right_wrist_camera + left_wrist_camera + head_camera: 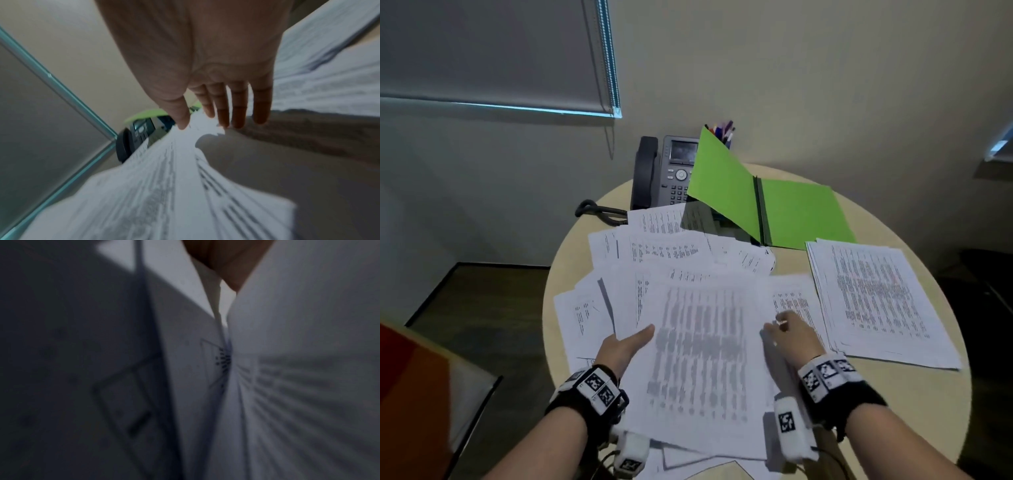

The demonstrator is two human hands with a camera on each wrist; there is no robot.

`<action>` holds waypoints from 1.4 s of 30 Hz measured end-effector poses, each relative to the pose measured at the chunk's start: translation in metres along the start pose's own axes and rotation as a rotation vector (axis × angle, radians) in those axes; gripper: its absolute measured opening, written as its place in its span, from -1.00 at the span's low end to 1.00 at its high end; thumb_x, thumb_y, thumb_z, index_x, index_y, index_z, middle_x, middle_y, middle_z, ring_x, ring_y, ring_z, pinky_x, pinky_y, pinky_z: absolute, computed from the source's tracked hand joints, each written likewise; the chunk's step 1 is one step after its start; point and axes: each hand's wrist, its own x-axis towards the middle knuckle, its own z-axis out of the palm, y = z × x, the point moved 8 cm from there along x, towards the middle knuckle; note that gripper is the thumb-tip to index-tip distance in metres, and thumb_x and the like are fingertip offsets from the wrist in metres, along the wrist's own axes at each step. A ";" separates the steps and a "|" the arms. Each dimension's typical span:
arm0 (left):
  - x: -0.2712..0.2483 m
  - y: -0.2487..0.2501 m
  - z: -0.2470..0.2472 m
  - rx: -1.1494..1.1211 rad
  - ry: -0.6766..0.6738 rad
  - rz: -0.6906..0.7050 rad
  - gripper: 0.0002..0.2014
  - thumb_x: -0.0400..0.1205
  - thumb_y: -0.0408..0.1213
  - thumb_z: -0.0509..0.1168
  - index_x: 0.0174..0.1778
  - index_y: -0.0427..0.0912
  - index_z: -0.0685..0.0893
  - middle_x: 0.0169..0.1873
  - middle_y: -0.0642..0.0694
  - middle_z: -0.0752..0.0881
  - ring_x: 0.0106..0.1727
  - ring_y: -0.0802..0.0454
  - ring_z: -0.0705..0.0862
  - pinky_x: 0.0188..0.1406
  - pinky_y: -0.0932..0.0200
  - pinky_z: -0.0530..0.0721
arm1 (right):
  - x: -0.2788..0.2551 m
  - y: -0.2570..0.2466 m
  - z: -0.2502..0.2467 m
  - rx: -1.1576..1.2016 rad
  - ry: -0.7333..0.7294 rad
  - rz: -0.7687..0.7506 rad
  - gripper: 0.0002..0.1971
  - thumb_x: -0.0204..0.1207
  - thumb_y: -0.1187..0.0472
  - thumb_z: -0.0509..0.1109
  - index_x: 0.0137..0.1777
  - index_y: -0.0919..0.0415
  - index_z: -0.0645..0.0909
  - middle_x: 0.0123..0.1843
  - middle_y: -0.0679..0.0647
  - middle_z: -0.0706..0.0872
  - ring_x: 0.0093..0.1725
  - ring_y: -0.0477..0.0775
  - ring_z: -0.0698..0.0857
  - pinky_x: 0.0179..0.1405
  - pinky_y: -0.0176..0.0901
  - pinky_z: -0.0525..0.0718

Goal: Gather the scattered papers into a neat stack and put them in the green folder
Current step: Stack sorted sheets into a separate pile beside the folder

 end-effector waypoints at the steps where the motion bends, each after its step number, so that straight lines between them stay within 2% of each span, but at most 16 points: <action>1: 0.004 -0.002 -0.002 0.057 0.021 -0.001 0.33 0.00 0.25 0.62 0.60 -0.33 0.20 0.46 -0.27 0.49 0.46 -0.18 0.48 0.40 -0.07 0.42 | 0.000 0.005 0.013 -0.090 -0.026 0.014 -0.79 0.53 0.05 0.30 0.02 0.12 0.37 -0.08 0.04 0.55 -0.09 0.08 0.54 -0.09 -0.15 0.48; 3: 0.007 -0.003 -0.003 0.179 0.027 0.001 0.29 -0.05 0.22 0.64 0.52 -0.38 0.32 0.31 -0.39 0.62 0.27 -0.27 0.63 0.17 -0.01 0.57 | 0.002 0.010 0.031 -0.216 -0.060 0.014 -0.71 0.53 0.03 0.30 0.09 0.22 0.45 -0.01 0.11 0.55 -0.01 0.12 0.54 -0.02 -0.12 0.50; 5: 0.004 -0.001 0.001 0.245 0.000 0.017 -0.06 0.18 0.00 0.65 0.40 -0.41 0.48 0.24 -0.43 0.66 0.18 -0.28 0.67 0.02 0.09 0.59 | 0.000 0.008 0.046 -0.238 -0.115 -0.001 -0.56 0.56 0.01 0.29 0.28 0.34 0.46 0.18 0.20 0.56 0.08 0.14 0.56 -0.01 -0.12 0.53; 7: 0.006 -0.005 0.004 0.263 0.001 0.037 -0.36 0.39 -0.25 0.57 0.34 -0.41 0.53 0.22 -0.34 0.68 0.16 -0.20 0.66 0.12 0.10 0.57 | -0.003 0.002 0.054 -0.231 -0.162 -0.023 -0.52 0.59 0.01 0.27 0.36 0.36 0.43 0.16 0.17 0.53 0.05 0.11 0.54 -0.12 -0.19 0.52; 11: 0.008 -0.002 -0.002 0.205 0.035 0.116 -0.59 0.47 -0.49 0.45 0.23 -0.48 0.59 -0.03 -0.31 0.72 0.01 -0.20 0.67 0.08 0.07 0.57 | 0.002 0.007 0.037 -0.117 -0.079 -0.012 -0.55 0.54 0.08 0.33 0.35 0.32 0.50 0.25 0.20 0.62 0.18 0.16 0.62 0.16 -0.11 0.56; 16: 0.010 0.000 -0.026 0.063 0.053 0.143 -0.57 0.37 -0.43 0.53 0.15 -0.45 0.65 -0.07 -0.33 0.78 0.03 -0.28 0.74 0.25 -0.17 0.61 | 0.010 0.016 0.010 0.178 0.023 0.012 -0.33 0.43 0.01 0.51 0.45 0.32 0.41 0.29 0.18 0.59 0.31 0.17 0.58 0.25 -0.12 0.47; 19: 0.006 0.008 -0.026 0.082 0.000 0.170 -0.65 0.37 -0.35 0.55 0.04 -0.35 0.70 -0.11 -0.29 0.81 -0.08 -0.21 0.77 0.06 -0.02 0.68 | 0.012 0.008 0.015 0.456 -0.065 -0.028 0.02 0.03 -0.27 0.64 0.46 0.22 0.41 0.15 0.06 0.61 0.21 0.07 0.62 0.27 -0.06 0.51; 20: 0.005 0.012 -0.024 0.095 -0.022 0.182 -0.72 0.41 -0.37 0.53 0.00 -0.31 0.71 -0.13 -0.26 0.81 -0.11 -0.17 0.76 -0.03 0.07 0.66 | 0.010 0.002 0.019 0.494 -0.117 -0.046 -0.01 0.04 -0.23 0.66 0.44 0.21 0.43 0.12 0.05 0.62 0.17 0.04 0.63 0.25 -0.08 0.54; 24: -0.005 0.031 -0.009 0.132 -0.122 0.235 -0.90 0.48 -0.45 0.46 -0.15 -0.20 0.71 -0.43 0.07 0.81 -0.29 0.11 0.78 -0.29 0.40 0.65 | -0.003 -0.024 0.026 0.685 -0.253 -0.071 -0.68 0.43 0.40 0.50 0.19 0.34 0.62 0.05 0.16 0.79 -0.04 -0.05 0.81 -0.16 -0.35 0.71; 26: -0.009 0.040 -0.002 0.089 -0.160 0.249 -0.86 0.51 -0.52 0.39 -0.06 -0.26 0.70 -0.43 0.06 0.82 -0.38 0.21 0.79 -0.44 0.49 0.65 | -0.003 -0.031 0.028 0.833 -0.310 -0.047 -0.72 0.45 0.51 0.42 0.16 0.42 0.64 0.04 0.27 0.81 -0.07 0.05 0.82 -0.19 -0.33 0.76; 30: -0.015 0.060 0.005 0.063 -0.140 0.319 -0.74 0.48 -0.57 0.40 0.07 -0.32 0.66 -0.35 -0.02 0.82 -0.36 0.19 0.80 -0.40 0.45 0.69 | -0.003 -0.044 0.020 0.873 -0.315 -0.061 -0.76 0.41 0.57 0.41 0.08 0.49 0.66 -0.19 0.25 0.82 -0.26 0.08 0.81 -0.25 -0.27 0.79; 33: -0.017 0.079 0.010 0.006 -0.118 0.368 -0.60 0.44 -0.55 0.45 0.20 -0.43 0.59 -0.13 -0.25 0.78 -0.13 -0.10 0.78 -0.07 0.09 0.78 | -0.003 -0.059 0.002 0.858 -0.201 -0.136 -0.80 0.38 0.56 0.45 0.00 0.44 0.69 -0.27 0.22 0.80 -0.31 0.09 0.80 -0.30 -0.21 0.77; 35: -0.027 0.098 0.015 -0.062 -0.115 0.410 -0.63 0.44 -0.58 0.44 0.16 -0.46 0.60 -0.12 -0.31 0.76 -0.09 -0.19 0.76 0.00 0.00 0.77 | 0.002 -0.070 -0.018 0.821 -0.063 -0.209 -0.88 0.35 0.47 0.51 -0.14 0.33 0.72 -0.28 0.20 0.80 -0.21 0.26 0.79 -0.14 0.00 0.77; 37: -0.038 0.121 0.020 -0.152 -0.126 0.452 -0.70 0.45 -0.63 0.41 0.09 -0.40 0.62 -0.18 -0.24 0.78 -0.12 -0.14 0.78 -0.19 0.20 0.78 | 0.003 -0.083 -0.040 0.814 0.039 -0.304 -0.88 0.34 0.39 0.56 -0.19 0.20 0.72 -0.22 0.17 0.80 -0.10 0.26 0.76 0.06 0.16 0.72; 39: -0.046 0.146 0.020 -0.172 -0.107 0.533 -0.70 0.39 -0.55 0.48 0.04 -0.38 0.65 -0.24 -0.13 0.81 -0.10 -0.09 0.80 -0.15 0.23 0.76 | -0.004 -0.097 -0.060 0.813 0.098 -0.408 -0.85 0.37 0.36 0.55 -0.18 0.09 0.70 -0.14 0.01 0.81 -0.05 0.09 0.77 0.12 -0.01 0.70; 42: -0.051 0.169 0.019 -0.154 -0.104 0.618 -0.32 0.11 -0.11 0.61 0.12 -0.35 0.69 -0.03 -0.15 0.81 0.12 -0.18 0.75 0.26 -0.06 0.63 | -0.020 -0.114 -0.084 0.819 0.169 -0.535 -0.74 0.39 0.42 0.52 -0.25 -0.01 0.70 -0.36 -0.30 0.79 -0.23 -0.37 0.72 -0.02 -0.42 0.63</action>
